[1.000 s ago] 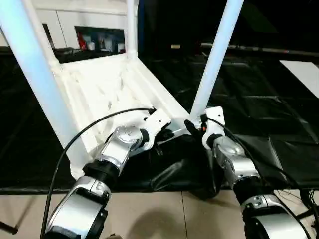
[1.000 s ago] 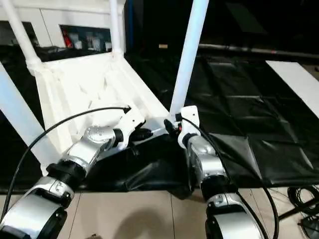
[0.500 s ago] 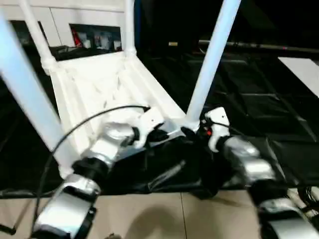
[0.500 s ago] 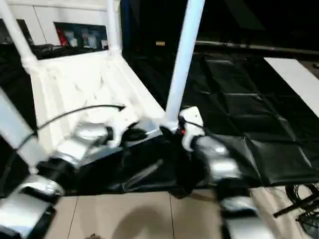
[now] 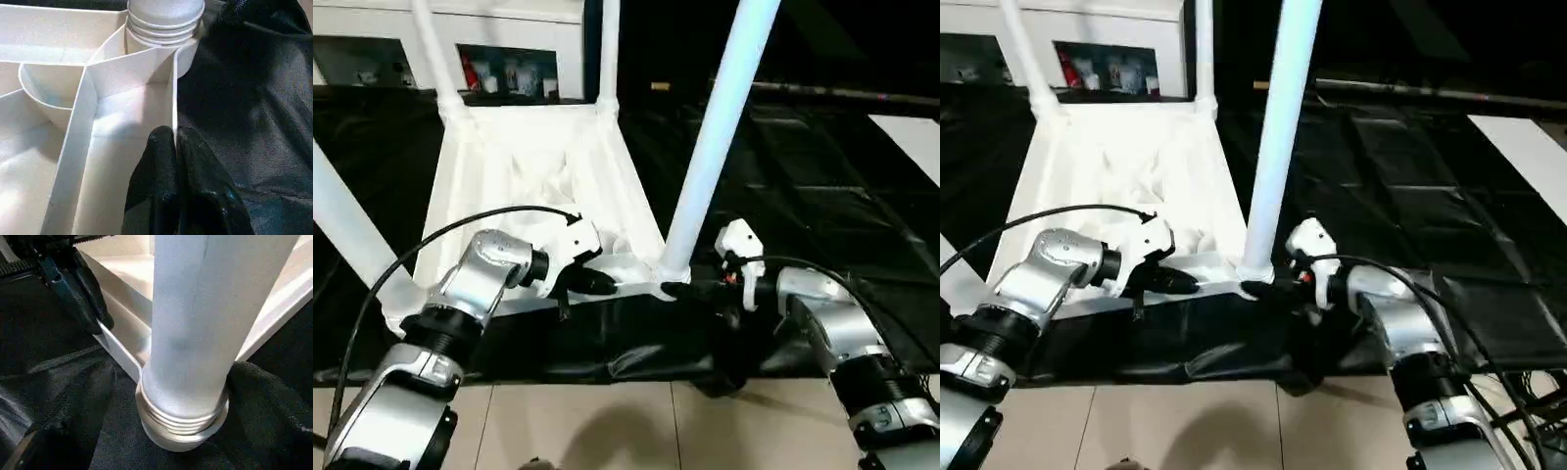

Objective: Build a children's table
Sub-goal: Rotate leg to tighten

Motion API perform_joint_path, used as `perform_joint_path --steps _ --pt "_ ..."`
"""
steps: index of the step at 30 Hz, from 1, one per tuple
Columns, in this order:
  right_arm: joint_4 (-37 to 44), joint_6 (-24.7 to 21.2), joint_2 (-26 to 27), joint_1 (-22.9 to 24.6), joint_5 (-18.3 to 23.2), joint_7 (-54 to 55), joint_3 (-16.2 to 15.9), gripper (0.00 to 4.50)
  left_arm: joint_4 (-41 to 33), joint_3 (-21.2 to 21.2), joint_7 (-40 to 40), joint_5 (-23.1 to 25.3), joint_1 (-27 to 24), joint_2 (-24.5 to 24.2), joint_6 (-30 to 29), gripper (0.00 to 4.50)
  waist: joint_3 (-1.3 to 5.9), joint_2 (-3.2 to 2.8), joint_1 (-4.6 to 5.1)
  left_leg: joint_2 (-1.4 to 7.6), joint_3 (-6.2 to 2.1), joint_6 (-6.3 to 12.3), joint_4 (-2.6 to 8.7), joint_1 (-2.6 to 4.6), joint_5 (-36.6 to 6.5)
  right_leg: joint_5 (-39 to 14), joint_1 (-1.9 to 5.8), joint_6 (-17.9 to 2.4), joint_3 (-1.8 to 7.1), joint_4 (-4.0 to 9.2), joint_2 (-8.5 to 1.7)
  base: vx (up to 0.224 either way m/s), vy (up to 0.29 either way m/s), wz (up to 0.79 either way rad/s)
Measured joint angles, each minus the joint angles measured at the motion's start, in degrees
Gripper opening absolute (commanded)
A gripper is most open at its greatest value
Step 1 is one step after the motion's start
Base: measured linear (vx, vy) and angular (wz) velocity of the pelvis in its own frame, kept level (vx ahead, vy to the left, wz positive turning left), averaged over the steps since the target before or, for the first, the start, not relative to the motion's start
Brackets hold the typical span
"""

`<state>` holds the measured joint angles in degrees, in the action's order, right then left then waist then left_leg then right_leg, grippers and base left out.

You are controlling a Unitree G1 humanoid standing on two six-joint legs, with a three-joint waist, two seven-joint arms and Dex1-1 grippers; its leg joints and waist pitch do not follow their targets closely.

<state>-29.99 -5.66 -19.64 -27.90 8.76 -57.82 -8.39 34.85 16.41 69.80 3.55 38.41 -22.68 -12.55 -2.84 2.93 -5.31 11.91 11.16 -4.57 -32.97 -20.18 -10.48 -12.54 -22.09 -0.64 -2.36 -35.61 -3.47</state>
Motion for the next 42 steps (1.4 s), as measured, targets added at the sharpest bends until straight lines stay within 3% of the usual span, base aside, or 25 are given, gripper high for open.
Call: perform_joint_path --steps 15,22,25,28,33,35,38,42 --pt "-3.5 2.5 0.7 -1.7 -2.2 1.3 -0.4 2.56 -0.4 0.0 -0.1 0.0 -0.3 0.1 -0.3 0.00 0.03 0.04 -0.03 0.00 0.00 0.00 -0.01 0.02 0.0 0.0 0.03 0.0 0.00 0.00 0.00 0.000 0.000 0.00" --pt "-4.2 3.8 1.0 -2.0 -2.2 1.4 -0.4 2.25 -0.4 0.0 -0.5 0.1 -0.4 0.1 -0.3 0.00 0.05 0.07 0.03 0.00 0.00 -0.01 -0.01 0.11 0.0 0.0 0.10 0.0 0.01 -0.02 0.00 0.000 0.000 0.00" --pt "-5.6 4.0 2.5 -1.5 -1.8 3.7 1.3 2.18 0.0 -0.3 -3.0 0.1 -0.6 1.6 -0.6 0.00 0.20 0.14 0.03 0.00 0.00 -0.01 -0.03 0.20 0.0 0.0 0.21 0.0 0.01 -0.05 0.00 0.000 0.000 0.00" --pt "-7.2 4.1 4.2 -1.2 -1.5 7.7 3.1 2.11 1.6 -1.0 -6.8 0.5 -0.4 4.0 -0.8 0.00 0.37 0.25 0.04 -0.03 0.00 -0.02 -0.06 0.26 0.0 0.1 0.28 -0.1 0.03 -0.08 -0.03 0.000 0.000 0.00" --pt "-9.1 3.4 9.7 -0.7 -1.7 23.2 7.1 2.07 5.5 -2.1 -17.1 1.5 1.1 10.3 -2.2 0.00 0.64 0.35 0.13 -0.06 -0.02 -0.03 -0.09 0.38 0.0 0.0 0.39 0.1 0.05 -0.01 -0.06 0.000 0.000 0.00" --pt "-10.4 3.1 12.0 -1.5 -1.9 29.4 8.3 2.06 7.2 -2.5 -20.9 2.0 2.2 12.4 -2.6 0.00 0.70 0.35 0.21 -0.06 -0.04 -0.03 -0.08 0.39 0.0 0.0 0.38 0.1 0.04 0.04 -0.06 0.000 0.000 0.00" --pt "-13.5 2.1 15.3 -4.4 -2.7 39.0 10.0 2.05 10.0 -2.8 -26.9 2.9 3.3 15.8 -2.5 0.00 0.99 -0.12 0.42 -0.06 -0.08 -0.03 -0.02 0.34 0.0 0.0 0.38 0.2 0.00 0.39 -0.05 0.000 0.000 0.00" --pt "-16.9 1.9 16.6 -7.7 -4.5 44.5 10.6 2.05 12.5 -2.9 -30.4 4.0 4.9 17.7 -1.8 0.00 1.03 -0.11 0.51 -0.07 -0.08 -0.03 -0.02 0.21 0.0 0.1 0.28 0.2 0.00 0.52 -0.05 0.000 0.000 0.00"
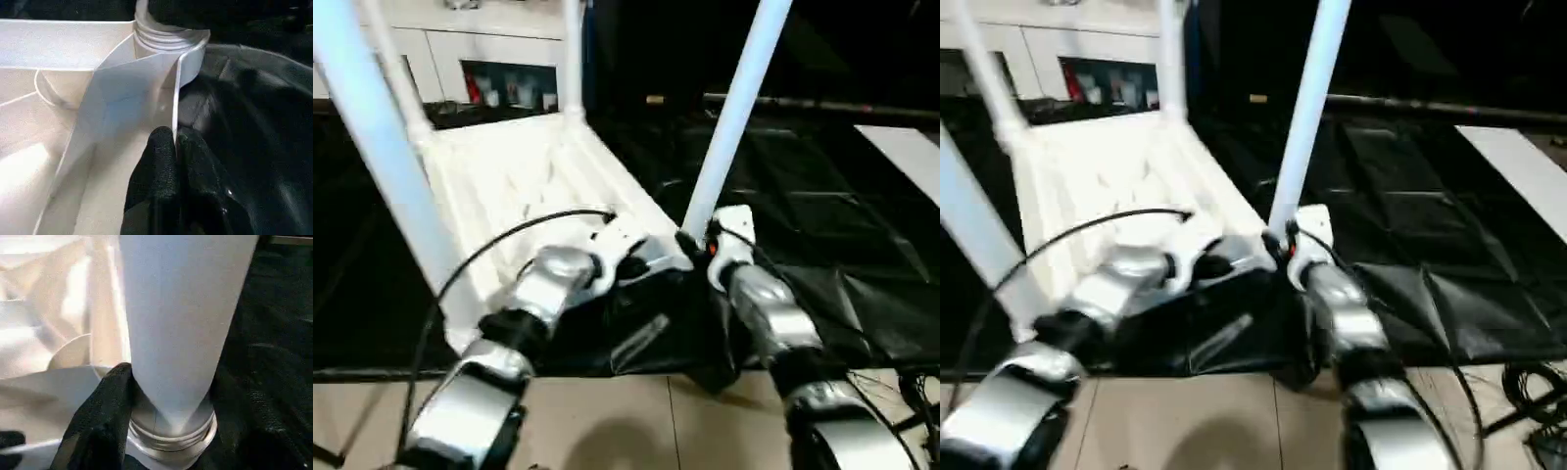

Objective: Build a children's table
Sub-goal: Rotate leg to tighten

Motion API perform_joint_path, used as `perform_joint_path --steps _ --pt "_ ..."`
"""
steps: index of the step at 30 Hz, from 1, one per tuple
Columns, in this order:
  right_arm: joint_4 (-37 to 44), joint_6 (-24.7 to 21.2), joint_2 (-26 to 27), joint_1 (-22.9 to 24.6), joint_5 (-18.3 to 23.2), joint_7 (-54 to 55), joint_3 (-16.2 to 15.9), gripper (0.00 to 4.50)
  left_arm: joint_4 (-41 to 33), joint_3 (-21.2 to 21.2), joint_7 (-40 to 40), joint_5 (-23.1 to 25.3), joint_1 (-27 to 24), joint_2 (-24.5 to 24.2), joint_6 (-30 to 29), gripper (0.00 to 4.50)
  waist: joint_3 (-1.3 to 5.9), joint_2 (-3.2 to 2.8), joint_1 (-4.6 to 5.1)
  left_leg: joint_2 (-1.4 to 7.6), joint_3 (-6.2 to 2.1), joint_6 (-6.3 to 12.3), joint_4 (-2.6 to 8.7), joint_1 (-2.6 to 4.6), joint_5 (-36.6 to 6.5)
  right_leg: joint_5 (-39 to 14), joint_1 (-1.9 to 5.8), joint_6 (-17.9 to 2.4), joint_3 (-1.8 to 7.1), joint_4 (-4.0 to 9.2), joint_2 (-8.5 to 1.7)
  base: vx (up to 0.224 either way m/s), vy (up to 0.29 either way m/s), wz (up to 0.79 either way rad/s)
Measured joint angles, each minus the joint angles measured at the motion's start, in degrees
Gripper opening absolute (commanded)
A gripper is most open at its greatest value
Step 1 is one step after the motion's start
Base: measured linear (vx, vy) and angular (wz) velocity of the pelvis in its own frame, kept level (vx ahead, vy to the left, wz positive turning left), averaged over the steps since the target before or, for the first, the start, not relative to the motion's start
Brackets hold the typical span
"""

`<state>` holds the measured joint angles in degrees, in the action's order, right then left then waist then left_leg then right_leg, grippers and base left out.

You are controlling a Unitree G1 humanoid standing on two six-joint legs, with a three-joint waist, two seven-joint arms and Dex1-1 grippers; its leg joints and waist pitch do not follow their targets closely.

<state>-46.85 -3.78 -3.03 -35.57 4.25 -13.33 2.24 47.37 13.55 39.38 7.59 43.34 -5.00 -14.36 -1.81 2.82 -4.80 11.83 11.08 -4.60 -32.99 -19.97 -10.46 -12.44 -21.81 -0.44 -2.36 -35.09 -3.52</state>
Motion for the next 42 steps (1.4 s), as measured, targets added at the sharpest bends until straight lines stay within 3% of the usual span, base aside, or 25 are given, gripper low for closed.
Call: perform_joint_path --steps 2,3,4,7,9,12,22,27,30,34,36,42 --pt "-0.1 0.4 0.0 -0.1 -0.2 -0.2 0.0 2.05 0.2 0.2 0.2 0.0 0.0 -0.2 0.7 0.00 0.05 0.10 -0.05 0.00 0.00 0.00 0.00 -0.01 0.0 0.2 0.01 0.1 0.02 0.02 0.00 0.000 0.000 0.00" --pt "-0.3 0.7 -0.1 -0.1 -0.2 -0.5 0.0 2.60 0.2 0.3 0.4 0.0 0.0 -0.4 0.9 0.00 0.06 0.14 -0.11 0.00 0.00 0.00 0.00 -0.02 0.0 0.3 0.00 0.2 0.01 0.03 0.00 0.000 0.000 0.00" --pt "-0.4 1.2 -0.2 -0.1 0.0 -1.1 0.1 2.74 0.2 0.4 0.8 0.0 0.0 -0.7 1.2 0.00 0.06 0.14 -0.10 0.01 0.00 0.00 0.00 -0.02 0.0 0.4 -0.03 0.3 0.01 0.03 0.00 0.000 0.000 0.00" --pt "-0.5 2.1 -0.5 0.0 0.7 -3.5 0.2 2.79 0.3 0.5 1.8 0.0 0.0 -1.3 2.0 0.00 0.05 0.12 -0.13 0.02 0.01 0.00 0.11 -0.06 0.0 0.4 -0.12 0.3 -0.01 0.03 0.01 0.000 0.000 0.00" --pt "-0.1 1.9 -1.4 0.0 1.2 -6.2 0.2 3.16 0.2 0.5 3.0 0.0 0.0 -2.3 2.5 0.00 0.02 0.09 -0.11 0.02 0.01 0.00 0.17 -0.08 0.0 0.6 -0.16 0.0 -0.02 0.03 0.02 0.000 0.000 0.00" --pt "2.4 -0.8 -4.3 0.6 2.9 -13.2 -0.1 3.34 0.0 0.7 5.9 -0.2 -0.1 -3.8 4.5 0.00 -0.10 0.06 -0.06 0.02 0.03 -0.01 0.29 -0.13 0.0 0.6 -0.24 0.0 -0.02 0.08 0.04 0.000 0.000 0.00" --pt "13.0 -3.8 -16.8 5.9 3.1 -38.5 -7.3 3.34 -6.2 1.4 21.8 -3.4 -3.7 -12.4 7.5 0.00 -0.22 -0.03 -0.28 0.05 0.06 0.02 0.49 -0.31 0.0 0.2 -0.43 -0.1 -0.07 0.16 0.10 0.000 0.000 0.00" --pt "14.2 -4.6 -16.5 6.5 3.0 -41.6 -9.4 3.34 -9.5 2.0 28.9 -5.3 -5.8 -15.2 7.8 0.00 -0.29 -0.05 -0.72 0.07 0.13 0.01 0.51 -0.36 0.0 0.2 -0.48 -0.2 -0.09 0.13 0.08 0.000 0.000 0.00" --pt "14.7 -4.5 -15.5 6.5 2.9 -42.1 -10.2 3.34 -10.8 2.7 30.3 -5.5 -6.3 -15.2 7.1 0.00 -0.33 0.02 -1.40 0.06 0.23 0.01 0.48 -0.37 0.0 0.2 -0.47 -0.2 -0.07 0.13 0.02 0.000 0.000 0.00" --pt "14.7 -4.5 -15.6 6.5 3.1 -43.2 -10.2 3.34 -11.8 2.6 30.6 -5.6 -6.7 -15.6 6.7 0.00 -0.49 0.28 -1.52 0.07 0.24 0.00 0.47 -0.34 0.0 0.2 -0.47 -0.2 -0.07 0.09 0.02 0.000 0.000 0.00" --pt "14.7 -4.6 -15.6 6.5 3.3 -43.4 -10.2 2.97 -12.3 2.6 30.6 -5.6 -6.9 -15.8 6.4 0.00 -0.54 0.36 -1.51 0.07 0.24 0.00 0.48 -0.33 0.0 0.2 -0.47 -0.2 -0.07 0.09 0.02 0.000 0.000 0.00" --pt "14.7 -4.6 -15.6 6.5 3.8 -43.9 -9.9 2.61 -13.1 2.6 30.9 -5.6 -7.1 -16.1 5.8 0.00 -0.59 0.47 -1.51 0.07 0.25 0.01 0.48 -0.33 0.0 0.1 -0.47 -0.2 -0.08 0.09 0.02 0.000 0.000 0.00"
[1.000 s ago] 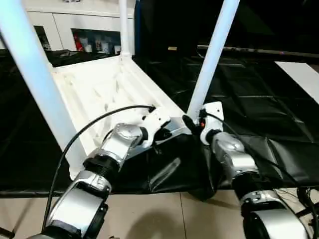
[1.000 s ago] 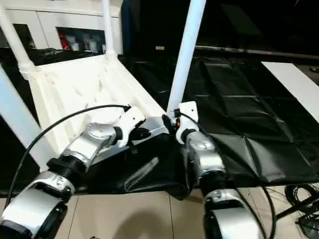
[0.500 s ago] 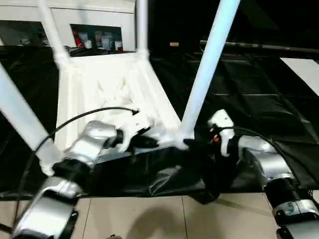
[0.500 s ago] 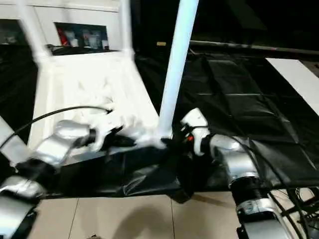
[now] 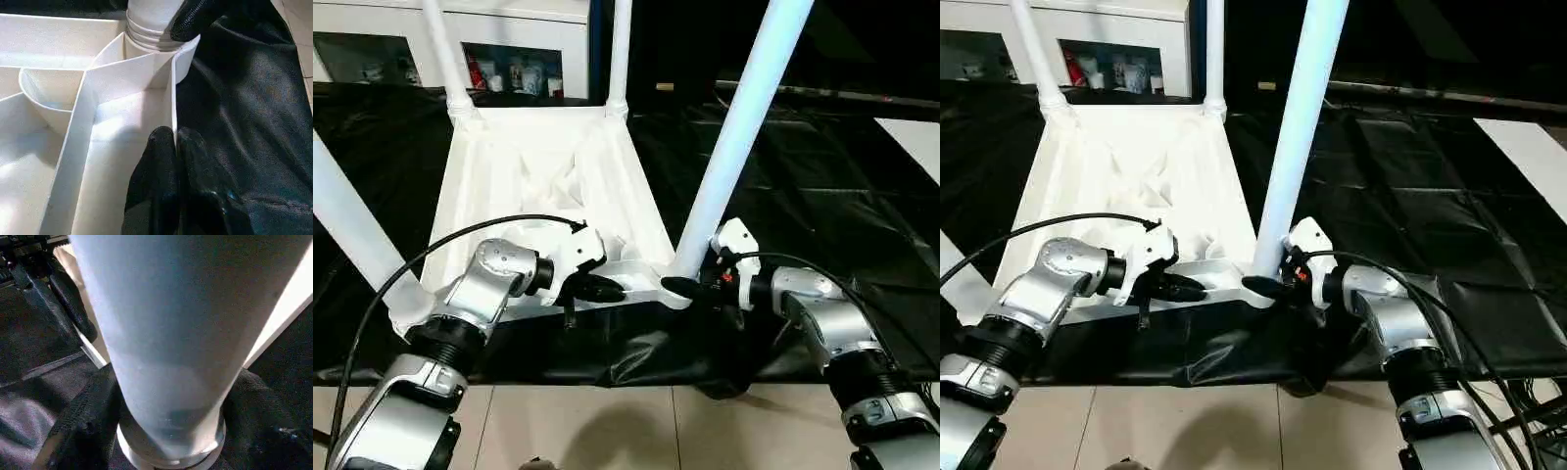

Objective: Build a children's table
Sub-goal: Rotate leg to tighten

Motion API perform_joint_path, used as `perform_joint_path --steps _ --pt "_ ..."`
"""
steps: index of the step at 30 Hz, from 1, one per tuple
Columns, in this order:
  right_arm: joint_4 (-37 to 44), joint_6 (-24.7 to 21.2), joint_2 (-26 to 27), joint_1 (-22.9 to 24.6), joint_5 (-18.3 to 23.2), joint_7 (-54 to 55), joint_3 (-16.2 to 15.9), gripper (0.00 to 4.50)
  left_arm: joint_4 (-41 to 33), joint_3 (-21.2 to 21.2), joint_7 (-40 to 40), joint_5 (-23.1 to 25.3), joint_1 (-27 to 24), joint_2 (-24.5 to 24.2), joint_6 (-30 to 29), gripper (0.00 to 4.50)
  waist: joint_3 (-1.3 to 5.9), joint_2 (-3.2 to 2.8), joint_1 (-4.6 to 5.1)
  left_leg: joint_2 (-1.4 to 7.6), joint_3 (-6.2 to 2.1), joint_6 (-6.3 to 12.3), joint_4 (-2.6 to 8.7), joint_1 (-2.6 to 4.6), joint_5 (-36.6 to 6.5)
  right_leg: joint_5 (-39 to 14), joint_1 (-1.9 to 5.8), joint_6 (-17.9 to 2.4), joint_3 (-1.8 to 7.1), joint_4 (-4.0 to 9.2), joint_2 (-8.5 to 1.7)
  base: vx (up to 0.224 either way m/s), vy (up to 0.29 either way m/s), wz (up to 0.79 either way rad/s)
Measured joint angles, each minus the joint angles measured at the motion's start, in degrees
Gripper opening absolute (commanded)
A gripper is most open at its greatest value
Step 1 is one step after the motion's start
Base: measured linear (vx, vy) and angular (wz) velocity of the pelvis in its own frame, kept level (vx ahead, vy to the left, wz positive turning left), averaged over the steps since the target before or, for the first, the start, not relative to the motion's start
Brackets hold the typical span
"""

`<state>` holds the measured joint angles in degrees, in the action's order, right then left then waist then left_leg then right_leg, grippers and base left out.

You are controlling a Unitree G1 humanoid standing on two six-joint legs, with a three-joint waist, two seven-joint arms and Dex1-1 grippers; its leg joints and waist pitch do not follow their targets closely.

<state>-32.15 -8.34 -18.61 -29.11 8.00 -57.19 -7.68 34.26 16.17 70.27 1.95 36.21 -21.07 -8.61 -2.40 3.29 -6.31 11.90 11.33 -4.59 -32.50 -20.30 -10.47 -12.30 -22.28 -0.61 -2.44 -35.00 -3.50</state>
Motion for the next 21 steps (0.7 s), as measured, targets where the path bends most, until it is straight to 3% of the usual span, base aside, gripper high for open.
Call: perform_joint_path --steps 13,16,21 --pt "-0.8 0.4 1.0 0.8 0.4 1.8 1.1 2.54 -0.1 0.0 -1.8 0.2 -0.2 0.8 -0.5 0.00 0.02 -0.02 -0.10 0.00 -0.01 0.00 -0.03 0.22 0.0 0.0 0.17 0.0 0.01 -0.06 0.00 0.000 0.000 0.00" --pt "-3.8 1.1 4.0 0.8 0.4 9.6 4.1 2.54 2.4 -0.6 -7.8 1.2 0.6 4.0 -1.4 0.00 0.05 -0.03 0.02 -0.01 -0.03 -0.02 -0.14 0.40 0.0 0.1 0.37 -0.1 0.04 -0.10 -0.01 0.000 0.000 0.00" --pt "-8.6 0.6 11.2 -2.0 -0.2 33.1 9.8 2.53 9.1 -1.8 -22.5 3.0 4.7 12.4 -4.2 0.00 0.05 -0.08 0.16 -0.04 -0.03 -0.09 -0.16 0.48 0.1 0.3 0.43 0.0 0.10 -0.04 -0.04 -0.033 -0.001 0.01"
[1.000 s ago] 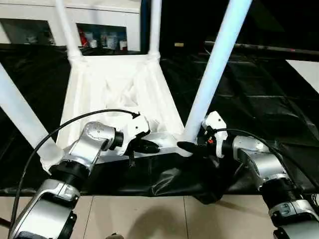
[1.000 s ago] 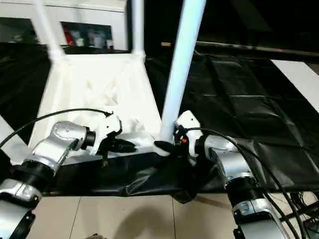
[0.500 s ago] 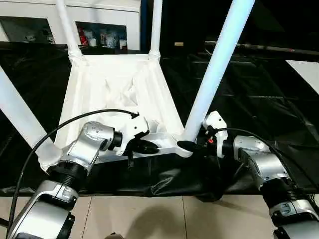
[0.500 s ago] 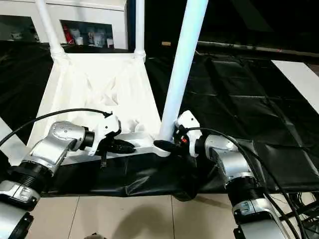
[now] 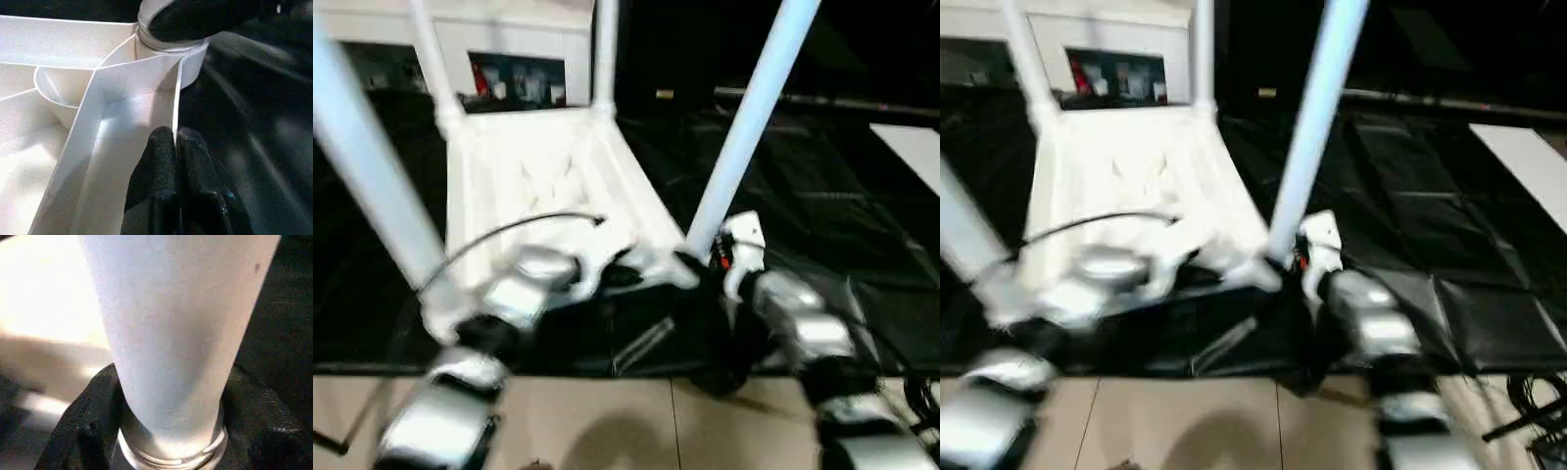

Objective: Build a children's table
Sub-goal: Rotate leg to tighten

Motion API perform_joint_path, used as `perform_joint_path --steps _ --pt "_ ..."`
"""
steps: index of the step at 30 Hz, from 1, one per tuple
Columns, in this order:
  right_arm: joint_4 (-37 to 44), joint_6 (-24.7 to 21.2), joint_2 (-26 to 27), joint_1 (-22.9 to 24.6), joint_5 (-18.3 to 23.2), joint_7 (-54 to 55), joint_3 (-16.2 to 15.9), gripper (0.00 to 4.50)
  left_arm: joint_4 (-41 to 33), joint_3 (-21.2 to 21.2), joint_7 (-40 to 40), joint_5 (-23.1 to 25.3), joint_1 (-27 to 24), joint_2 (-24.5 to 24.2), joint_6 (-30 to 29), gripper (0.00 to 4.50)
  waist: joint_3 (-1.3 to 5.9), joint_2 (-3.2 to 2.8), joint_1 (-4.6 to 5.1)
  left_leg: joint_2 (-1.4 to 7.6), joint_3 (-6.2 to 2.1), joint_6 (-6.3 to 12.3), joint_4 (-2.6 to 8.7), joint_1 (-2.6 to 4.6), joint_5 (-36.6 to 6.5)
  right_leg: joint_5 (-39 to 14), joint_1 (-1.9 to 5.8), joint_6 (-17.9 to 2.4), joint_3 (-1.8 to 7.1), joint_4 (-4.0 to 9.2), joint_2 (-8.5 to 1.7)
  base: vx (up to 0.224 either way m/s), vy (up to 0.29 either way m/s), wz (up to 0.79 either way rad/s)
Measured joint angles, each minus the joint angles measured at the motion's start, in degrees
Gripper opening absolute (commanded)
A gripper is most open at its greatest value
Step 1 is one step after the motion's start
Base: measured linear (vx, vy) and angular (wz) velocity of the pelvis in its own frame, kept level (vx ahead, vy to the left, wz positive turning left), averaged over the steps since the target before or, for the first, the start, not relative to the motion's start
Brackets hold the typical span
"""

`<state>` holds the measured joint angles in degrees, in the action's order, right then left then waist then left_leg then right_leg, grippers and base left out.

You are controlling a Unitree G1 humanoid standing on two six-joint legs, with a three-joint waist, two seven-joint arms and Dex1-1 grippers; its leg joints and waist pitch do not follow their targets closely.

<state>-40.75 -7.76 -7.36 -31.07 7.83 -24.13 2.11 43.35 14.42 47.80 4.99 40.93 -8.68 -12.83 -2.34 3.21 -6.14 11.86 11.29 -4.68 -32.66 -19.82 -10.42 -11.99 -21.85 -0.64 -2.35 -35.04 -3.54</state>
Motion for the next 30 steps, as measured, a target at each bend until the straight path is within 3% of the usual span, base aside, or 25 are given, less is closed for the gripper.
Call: perform_joint_path --steps 2,7,9,17,23,30 --pt "-0.9 -0.6 1.6 -1.0 -0.4 6.1 0.9 2.53 0.9 0.0 -3.5 0.5 0.4 2.2 -0.6 0.00 0.02 -0.01 0.13 0.00 -0.03 0.00 0.01 0.00 0.0 -0.1 0.01 0.2 -0.01 0.04 0.00 0.000 0.000 0.00" --pt "-2.8 0.2 2.8 -2.4 -1.6 9.2 1.1 2.53 2.6 0.5 -5.3 1.1 1.2 3.5 -0.4 0.00 0.23 -0.24 0.28 -0.02 -0.08 0.00 0.01 -0.10 0.0 0.0 0.02 0.3 -0.01 0.05 0.00 0.000 0.000 0.00" --pt "-3.3 1.3 2.8 -2.4 -1.9 9.2 1.0 3.23 3.1 0.6 -5.3 1.5 1.5 3.6 0.3 0.00 0.31 -0.37 0.30 -0.02 -0.08 0.00 0.01 -0.13 0.0 0.0 0.00 0.3 -0.01 0.06 0.00 0.000 0.000 0.00" --pt "-4.4 3.5 2.0 -2.4 -1.5 5.2 0.9 3.81 4.9 0.7 -5.3 1.7 2.3 2.1 2.9 0.00 0.28 -0.40 1.13 -0.01 -0.11 0.00 0.03 -0.23 0.0 0.1 -0.12 0.4 -0.04 0.06 0.01 0.000 0.000 0.00" --pt "0.6 3.5 -7.6 0.0 -1.5 -13.9 -4.1 3.81 3.6 1.1 3.0 0.9 1.7 -2.4 6.9 0.00 0.16 -0.45 1.13 0.04 -0.12 0.01 0.12 -0.33 0.0 0.1 -0.23 0.2 -0.07 0.08 0.08 0.000 0.000 0.00" --pt "5.0 3.8 -13.8 2.6 -1.1 -27.8 -7.2 3.81 -1.3 1.3 16.8 -2.6 -1.6 -9.0 9.1 0.00 0.03 -0.59 0.78 0.05 -0.08 0.16 0.11 -0.67 0.0 -0.3 -0.48 0.0 -0.08 0.09 0.10 0.000 0.000 0.00"
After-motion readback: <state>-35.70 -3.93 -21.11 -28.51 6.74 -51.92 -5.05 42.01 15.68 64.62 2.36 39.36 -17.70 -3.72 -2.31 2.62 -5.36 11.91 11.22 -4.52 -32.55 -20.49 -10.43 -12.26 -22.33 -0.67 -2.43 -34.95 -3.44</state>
